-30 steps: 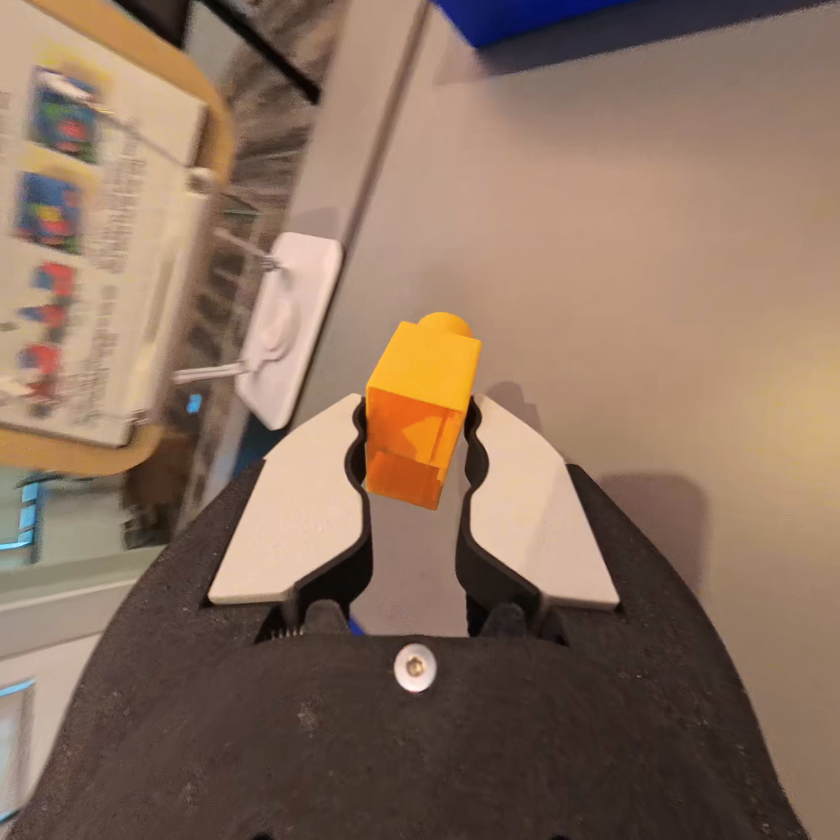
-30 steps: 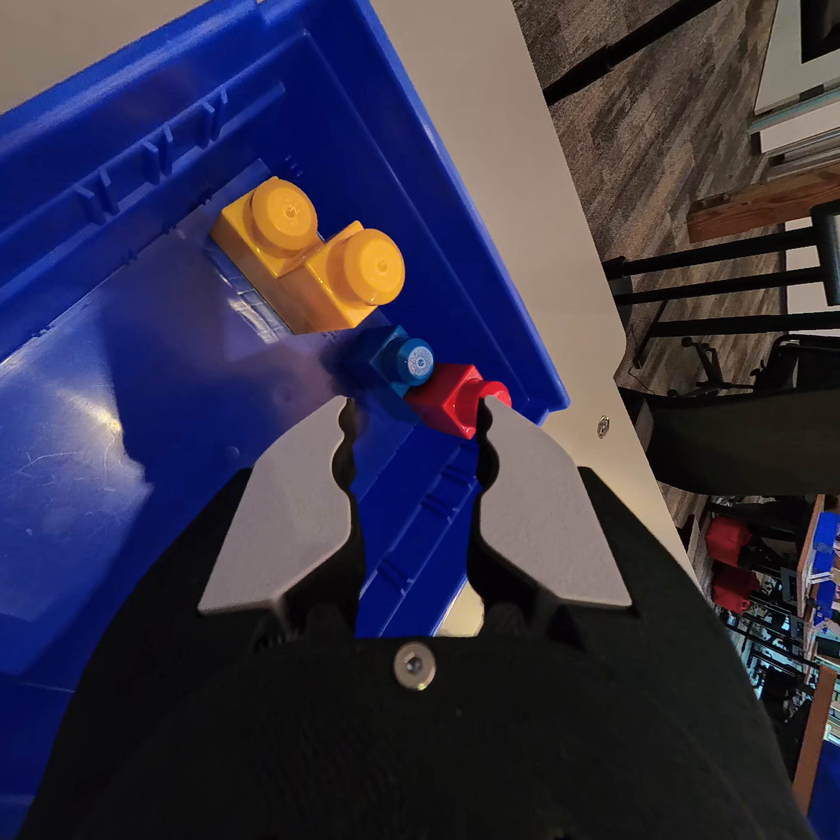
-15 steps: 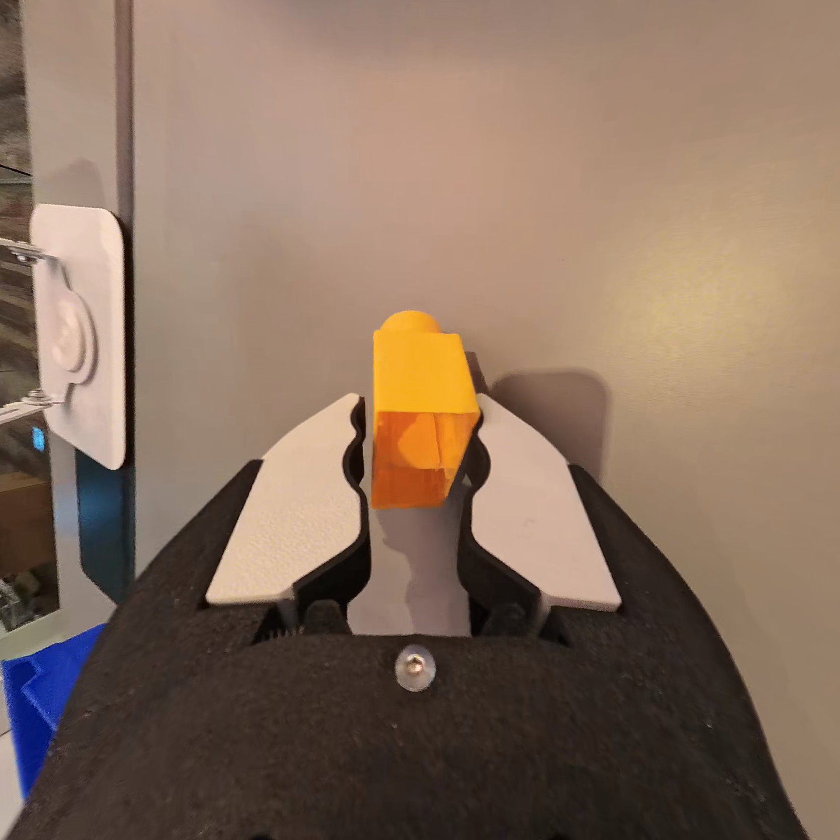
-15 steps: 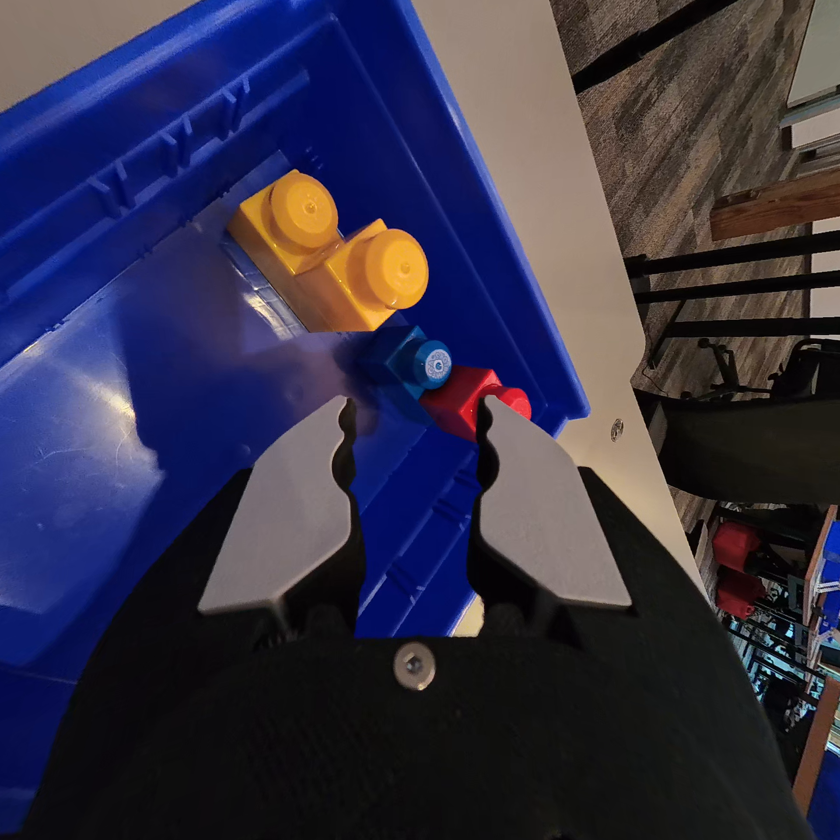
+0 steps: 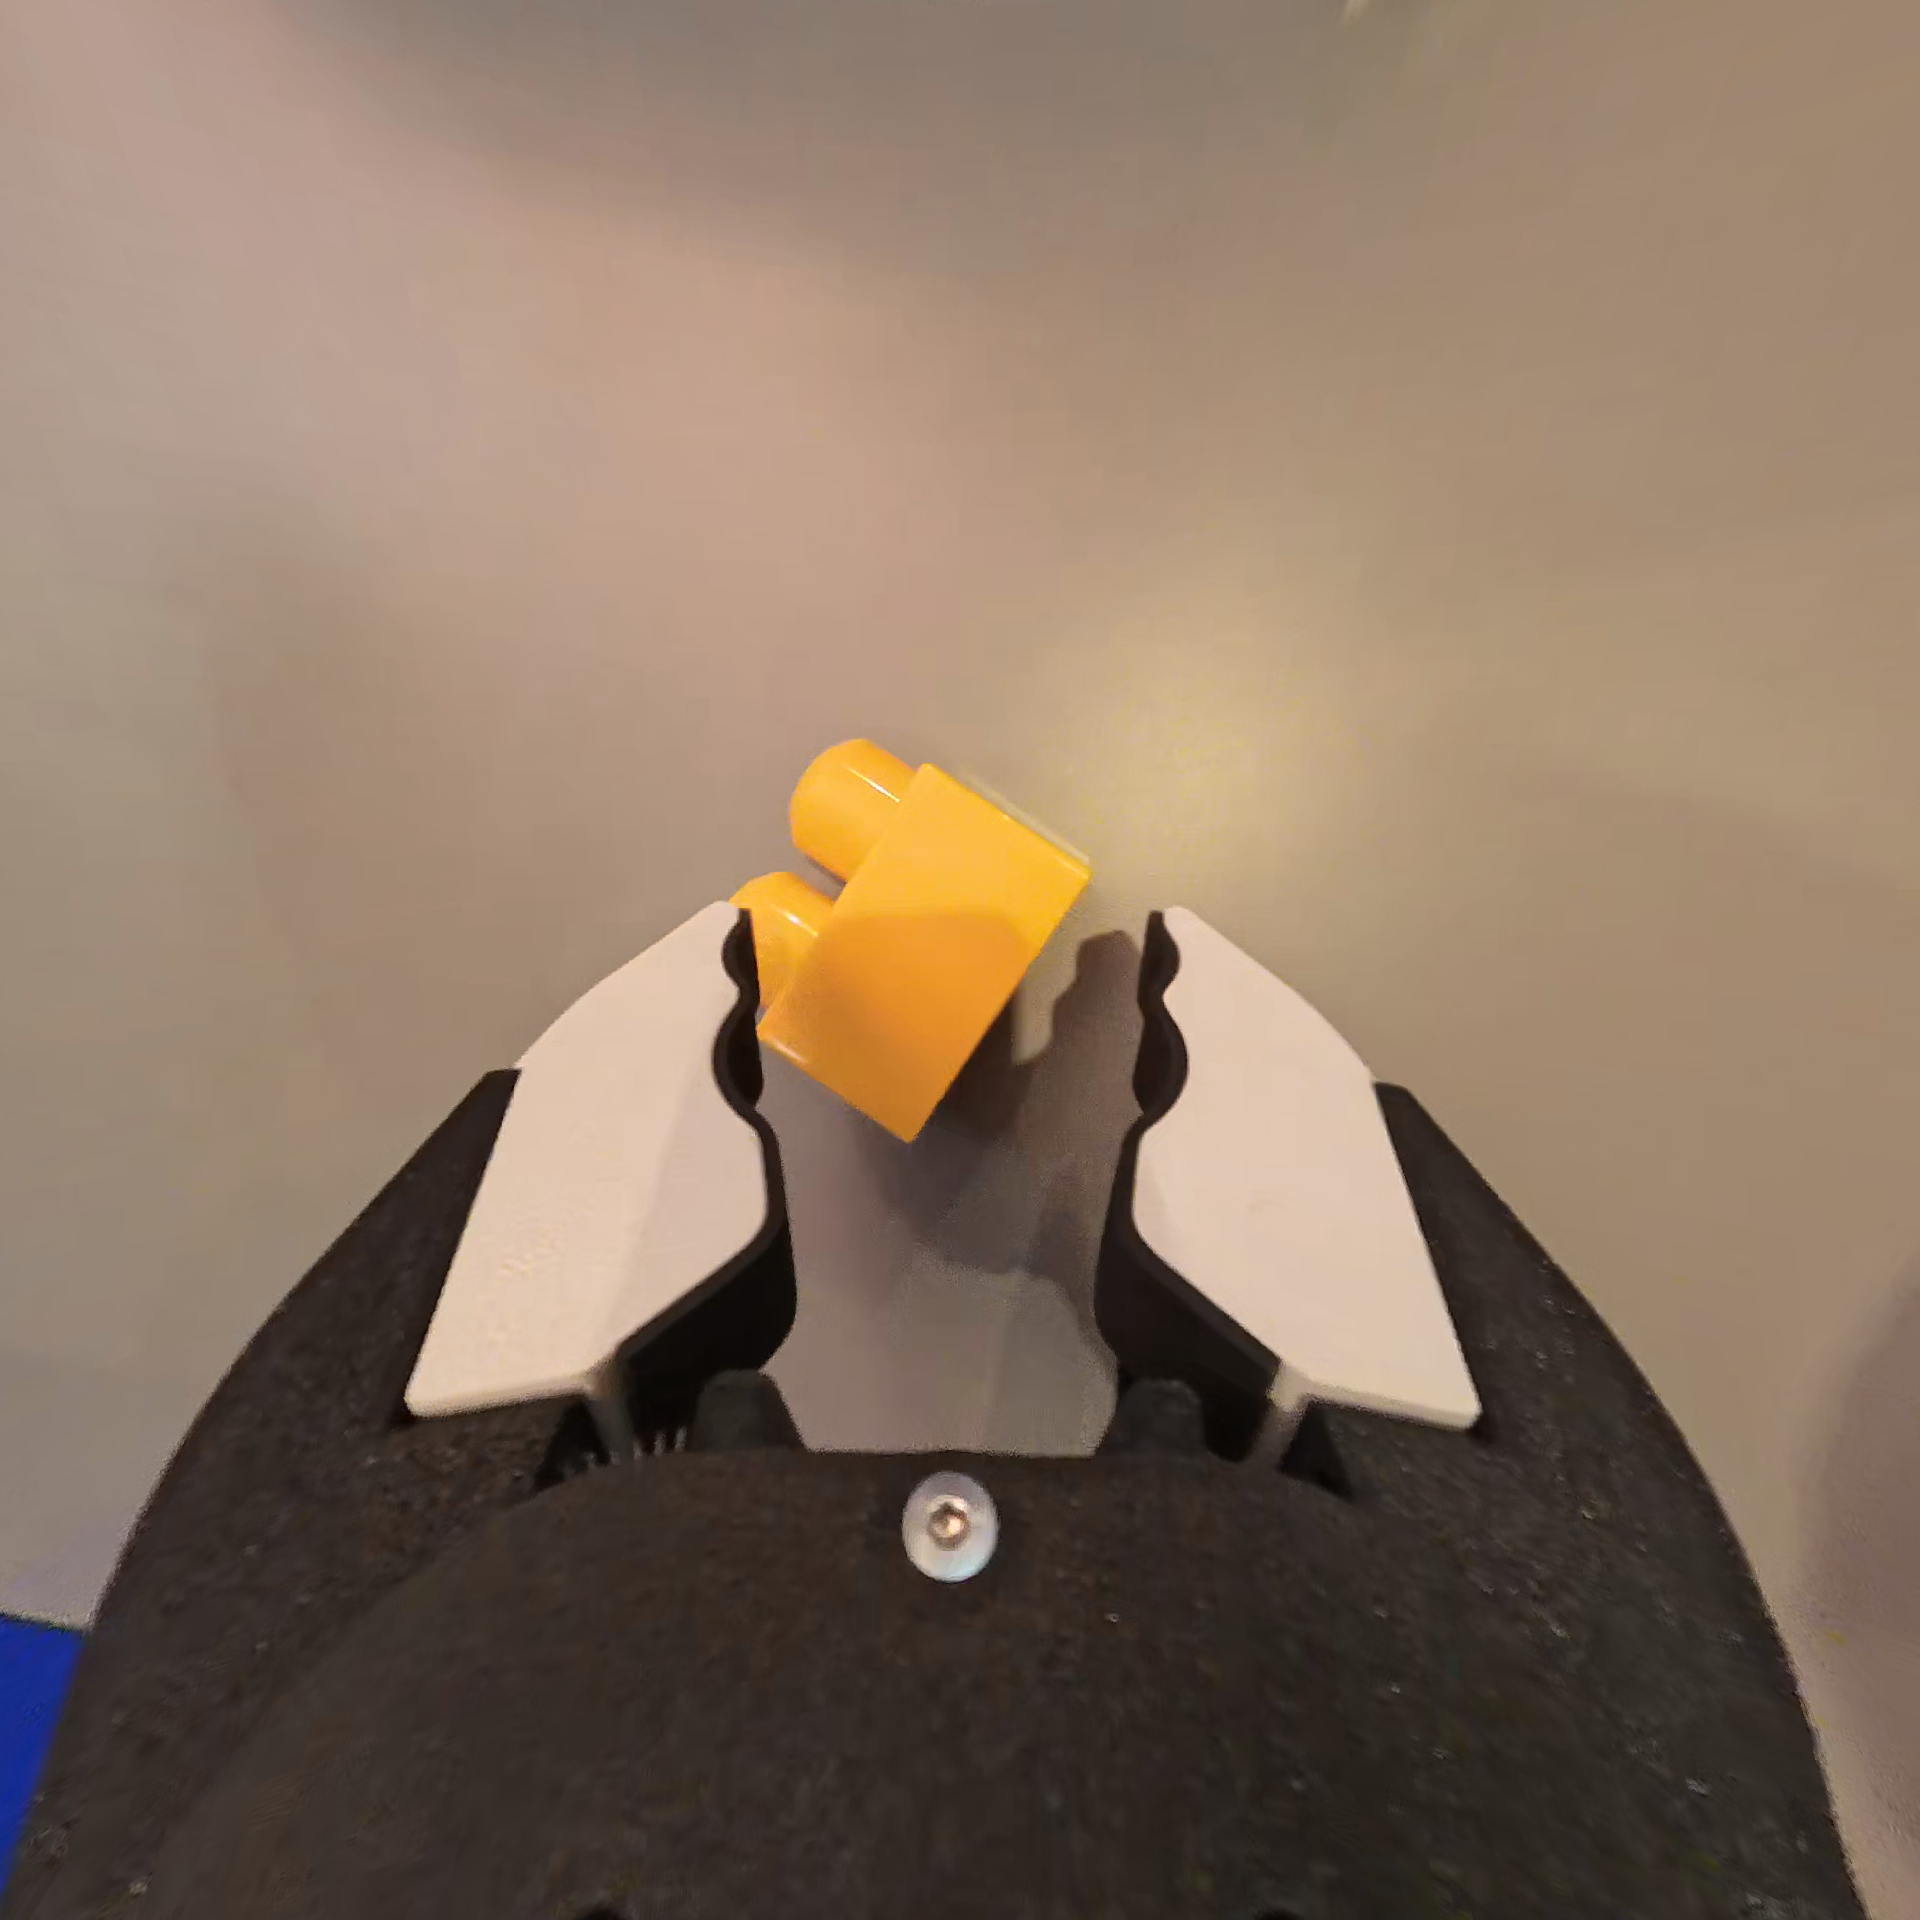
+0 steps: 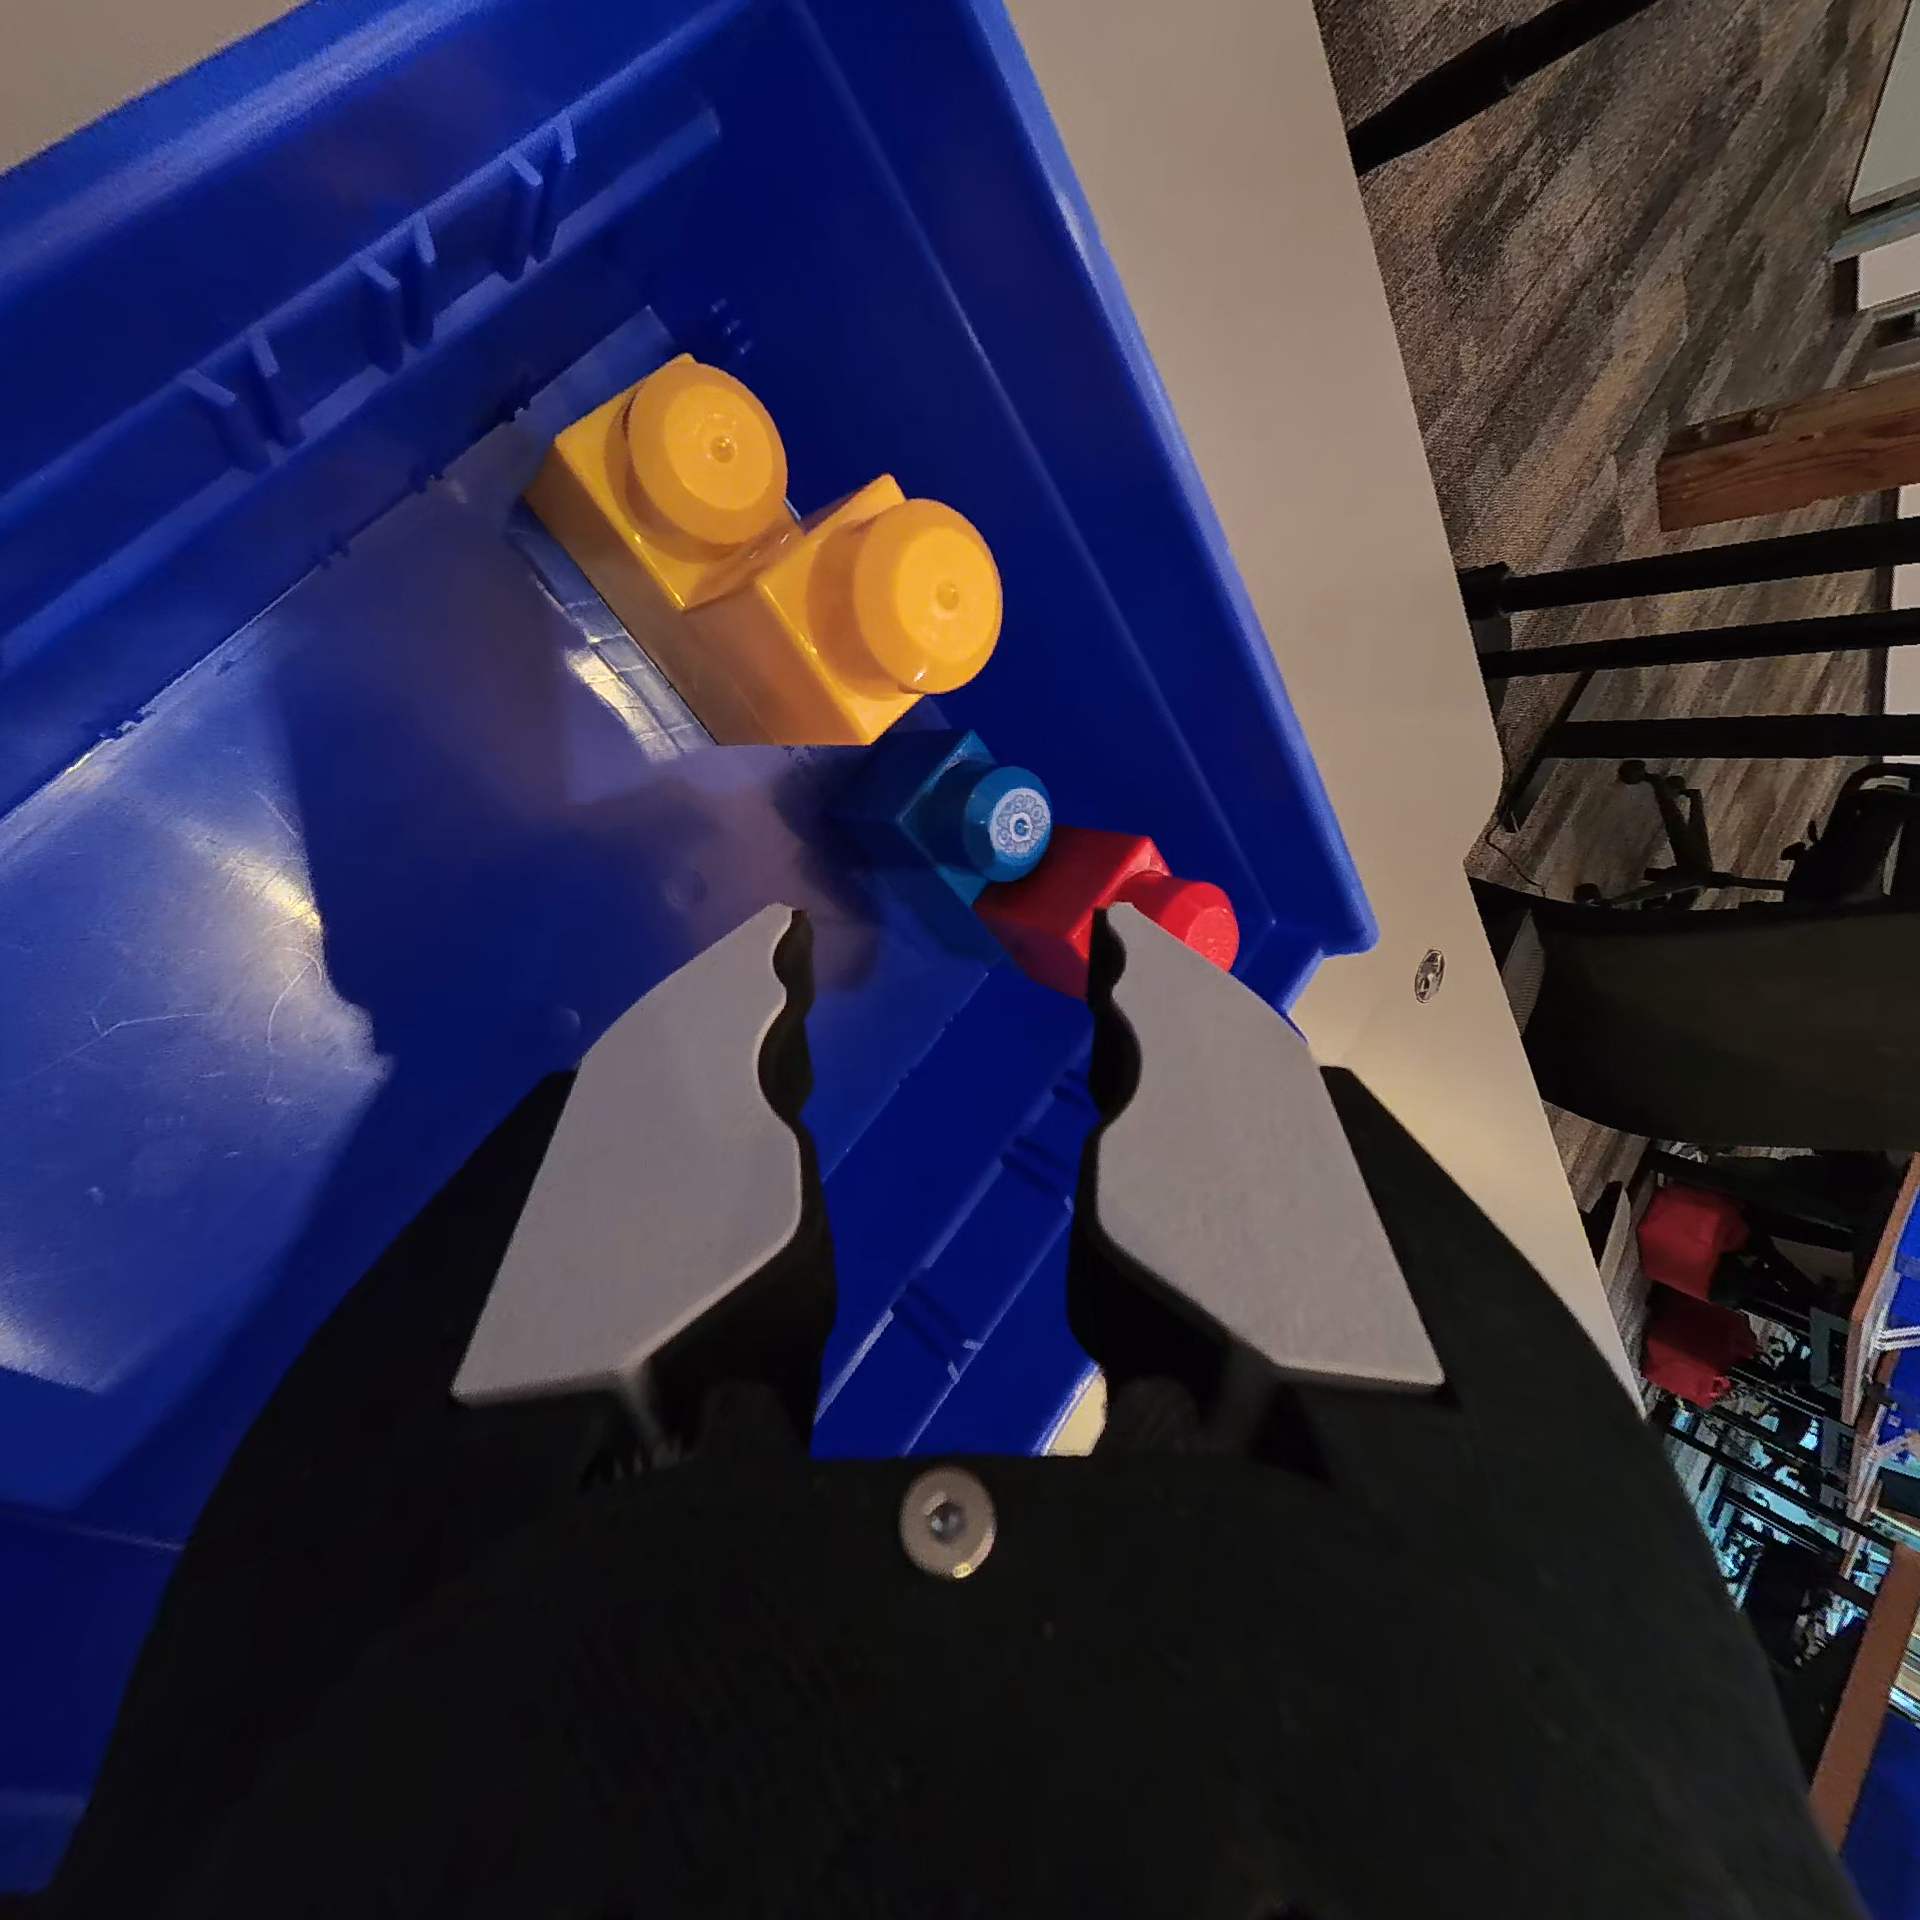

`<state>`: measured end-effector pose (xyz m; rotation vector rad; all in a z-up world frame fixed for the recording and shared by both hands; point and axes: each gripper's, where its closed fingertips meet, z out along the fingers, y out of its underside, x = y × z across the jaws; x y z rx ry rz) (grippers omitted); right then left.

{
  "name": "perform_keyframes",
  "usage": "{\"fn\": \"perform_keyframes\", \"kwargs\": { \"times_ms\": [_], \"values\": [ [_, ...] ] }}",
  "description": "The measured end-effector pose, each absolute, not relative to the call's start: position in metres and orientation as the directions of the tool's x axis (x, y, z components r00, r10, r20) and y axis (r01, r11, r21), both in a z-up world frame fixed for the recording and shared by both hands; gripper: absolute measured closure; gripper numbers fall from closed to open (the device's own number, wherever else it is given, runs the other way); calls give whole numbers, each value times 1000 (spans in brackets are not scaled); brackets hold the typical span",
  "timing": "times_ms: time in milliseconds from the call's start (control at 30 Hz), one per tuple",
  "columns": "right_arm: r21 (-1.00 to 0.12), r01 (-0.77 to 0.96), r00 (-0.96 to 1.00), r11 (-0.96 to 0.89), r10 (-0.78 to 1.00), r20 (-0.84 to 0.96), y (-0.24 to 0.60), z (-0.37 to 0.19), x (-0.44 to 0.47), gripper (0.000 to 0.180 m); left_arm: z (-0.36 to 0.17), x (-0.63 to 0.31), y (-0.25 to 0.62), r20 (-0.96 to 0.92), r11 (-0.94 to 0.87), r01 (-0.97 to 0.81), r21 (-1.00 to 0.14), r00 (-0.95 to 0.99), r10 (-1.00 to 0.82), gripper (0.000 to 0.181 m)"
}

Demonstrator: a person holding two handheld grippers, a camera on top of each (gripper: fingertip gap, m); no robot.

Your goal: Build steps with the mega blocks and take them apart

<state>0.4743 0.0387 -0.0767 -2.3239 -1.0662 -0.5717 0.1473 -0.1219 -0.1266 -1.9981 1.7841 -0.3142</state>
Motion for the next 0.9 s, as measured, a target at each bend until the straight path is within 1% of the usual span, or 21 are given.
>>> {"fn": "perform_keyframes", "kwargs": {
  "times_ms": [100,200,267,333,400,467,533,733,800,867,900],
  "values": [
    [-287,779,607,-557,558,566,39,-74,476,127,-87,135,-116,-124,-90,-838,-538,184,-975,111],
    [-301,775,614,-555,548,568,39,-70,477,127,-29,82,-89,-242,-142,-804,-577,335,-911,109],
    [-307,773,617,-556,544,569,39,-69,478,127,-1,15,-69,-337,-249,-794,-554,488,-806,111],
    [-310,771,619,-556,541,570,39,-68,479,127,9,-71,-57,-424,-414,-766,-491,626,-654,122],
    [-315,768,623,-557,538,568,38,-67,479,127,1,-145,-58,-441,-584,-701,-411,713,-546,121],
    [-320,765,627,-559,535,566,38,-66,480,127,-10,-194,-57,-434,-672,-634,-382,765,-476,121],
    [-322,762,631,-562,532,565,37,-65,482,127,-28,-216,-59,-361,-736,-573,-360,813,-456,121],
    [-325,759,634,-564,525,568,34,-63,483,127,-74,-229,-52,-299,-798,-562,-219,817,-493,116],
    [-321,760,632,-565,527,569,34,-63,483,127,-83,-228,-49,-281,-804,-558,-206,821,-497,115],
    [-319,761,631,-565,529,568,34,-64,483,127,-89,-229,-48,-256,-815,-547,-191,829,-497,117],
    [-319,762,630,-564,530,567,34,-64,483,127,-92,-231,-48,-258,-821,-542,-183,832,-492,114]
  ]
}}
